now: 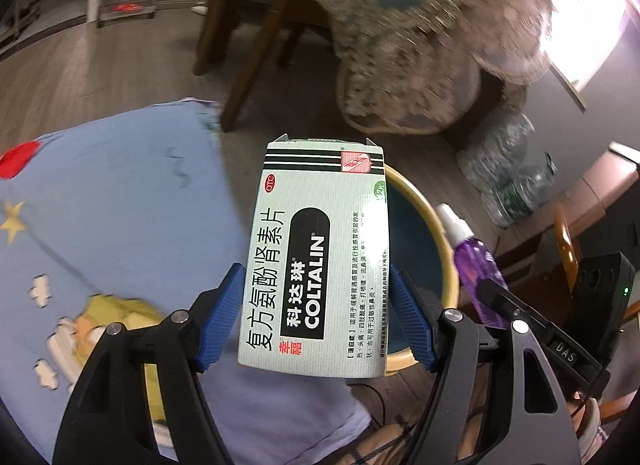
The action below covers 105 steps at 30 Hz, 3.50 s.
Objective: Collect trash
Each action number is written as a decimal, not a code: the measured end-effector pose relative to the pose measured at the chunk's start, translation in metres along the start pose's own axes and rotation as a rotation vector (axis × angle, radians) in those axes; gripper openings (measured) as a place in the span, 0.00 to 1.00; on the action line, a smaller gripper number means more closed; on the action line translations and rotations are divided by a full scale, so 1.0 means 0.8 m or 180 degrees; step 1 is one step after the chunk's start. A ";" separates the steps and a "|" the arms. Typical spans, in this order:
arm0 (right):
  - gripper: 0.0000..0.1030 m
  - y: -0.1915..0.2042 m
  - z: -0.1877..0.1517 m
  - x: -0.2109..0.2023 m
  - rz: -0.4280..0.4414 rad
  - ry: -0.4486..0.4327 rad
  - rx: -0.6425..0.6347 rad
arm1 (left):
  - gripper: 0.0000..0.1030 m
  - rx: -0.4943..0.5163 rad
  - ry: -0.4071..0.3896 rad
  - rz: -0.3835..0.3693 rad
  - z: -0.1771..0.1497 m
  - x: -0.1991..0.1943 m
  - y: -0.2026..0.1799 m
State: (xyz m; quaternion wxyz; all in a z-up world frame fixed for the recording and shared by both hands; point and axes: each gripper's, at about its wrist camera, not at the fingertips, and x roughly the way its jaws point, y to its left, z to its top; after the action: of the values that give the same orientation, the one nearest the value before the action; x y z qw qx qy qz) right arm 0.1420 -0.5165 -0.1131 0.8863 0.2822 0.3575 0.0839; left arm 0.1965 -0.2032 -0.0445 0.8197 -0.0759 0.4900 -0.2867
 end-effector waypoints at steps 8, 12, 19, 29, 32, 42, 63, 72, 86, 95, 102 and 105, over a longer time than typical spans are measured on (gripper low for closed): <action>0.32 -0.021 0.003 -0.005 0.0020 -0.0090 0.0215 | 0.69 0.0228 0.0197 0.0022 -0.004 0.055 -0.038; 0.32 -0.025 0.003 -0.003 0.0000 -0.0082 0.0259 | 0.69 0.0258 0.0285 0.0054 -0.004 0.077 -0.041; 0.32 -0.026 0.003 0.002 -0.0047 -0.0049 0.0274 | 0.79 0.0203 0.0242 0.0070 -0.002 0.080 -0.039; 0.33 -0.023 0.001 0.022 -0.0194 0.0080 0.0187 | 0.86 0.0249 0.0040 0.0235 -0.001 0.043 -0.022; 0.33 -0.018 0.002 0.039 -0.0295 0.0164 0.0090 | 0.88 0.0292 -0.0002 0.0325 -0.003 0.032 -0.018; 0.47 -0.024 0.001 0.087 -0.0651 0.0376 0.0048 | 0.92 0.0332 -0.0117 0.0480 -0.008 0.003 -0.010; 0.95 0.047 -0.028 -0.045 -0.1133 -0.0461 -0.0650 | 0.94 0.0646 -0.0494 0.0824 -0.030 -0.076 -0.036; 0.95 0.054 -0.051 -0.093 -0.1309 -0.0609 -0.0553 | 0.94 0.0751 -0.0610 0.0706 -0.071 -0.114 -0.055; 0.95 0.058 -0.074 -0.117 -0.1297 -0.0718 -0.0558 | 0.94 0.0692 -0.0777 0.0638 -0.109 -0.137 -0.066; 0.95 0.067 -0.075 -0.113 -0.1301 -0.0721 -0.0676 | 0.94 0.0700 -0.0796 0.0623 -0.107 -0.137 -0.064; 0.95 0.070 -0.076 -0.111 -0.1288 -0.0707 -0.0720 | 0.94 0.0705 -0.0798 0.0627 -0.108 -0.136 -0.064; 0.95 0.071 -0.076 -0.110 -0.1281 -0.0703 -0.0727 | 0.94 0.0708 -0.0796 0.0627 -0.108 -0.136 -0.064</action>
State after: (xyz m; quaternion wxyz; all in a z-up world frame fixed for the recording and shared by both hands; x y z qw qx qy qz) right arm 0.0393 -0.4739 -0.0653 0.9450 0.1108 0.2956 -0.0857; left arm 0.0645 -0.1729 0.0151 0.9016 0.0284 0.3548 -0.2459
